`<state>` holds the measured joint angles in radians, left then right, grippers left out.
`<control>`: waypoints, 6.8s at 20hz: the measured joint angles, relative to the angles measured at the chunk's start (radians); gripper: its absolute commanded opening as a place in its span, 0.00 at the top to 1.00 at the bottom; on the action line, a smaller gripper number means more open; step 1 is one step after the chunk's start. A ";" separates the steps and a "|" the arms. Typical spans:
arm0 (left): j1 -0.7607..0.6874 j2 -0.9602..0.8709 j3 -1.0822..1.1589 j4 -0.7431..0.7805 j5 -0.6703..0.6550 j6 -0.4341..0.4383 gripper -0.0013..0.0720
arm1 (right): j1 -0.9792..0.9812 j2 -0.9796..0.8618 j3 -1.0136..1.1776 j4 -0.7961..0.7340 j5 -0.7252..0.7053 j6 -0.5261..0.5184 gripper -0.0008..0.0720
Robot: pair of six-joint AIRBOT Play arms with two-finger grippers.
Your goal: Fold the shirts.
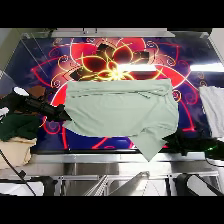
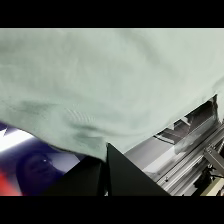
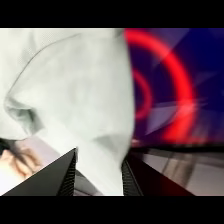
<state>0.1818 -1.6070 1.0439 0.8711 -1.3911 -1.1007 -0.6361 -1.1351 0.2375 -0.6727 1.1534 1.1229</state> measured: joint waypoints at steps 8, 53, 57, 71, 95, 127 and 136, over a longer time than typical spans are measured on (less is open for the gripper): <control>0.006 0.000 0.001 -0.001 -0.023 0.002 0.96 | 0.023 -0.089 0.058 0.213 0.031 -0.198 0.96; -0.010 -0.564 0.989 -0.087 -0.016 -0.291 0.59 | 0.341 -0.823 1.204 0.277 -0.127 -0.158 0.96; -0.008 -0.570 0.990 -0.087 0.024 -0.309 0.59 | 0.341 -0.824 1.205 0.274 -0.119 -0.159 0.82; 0.144 -0.343 0.980 -0.087 0.000 -0.314 0.98 | 0.222 -0.771 1.374 0.019 0.040 -0.117 0.03; -0.362 -0.458 0.970 -0.080 -0.016 -0.251 0.97 | 0.370 -0.914 1.466 0.013 0.132 -0.050 0.96; -0.404 -0.314 0.999 -0.087 0.110 -0.317 0.98 | 0.697 -0.759 1.772 0.222 0.272 0.198 0.96; -0.053 0.241 0.675 -0.084 -0.065 -0.275 0.96 | 1.181 -0.932 1.772 0.297 -0.347 0.165 0.25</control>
<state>0.1284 -1.3659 1.7187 0.7872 -1.4563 -1.3758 0.5446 -2.0674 2.0098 -0.3759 0.8062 1.2881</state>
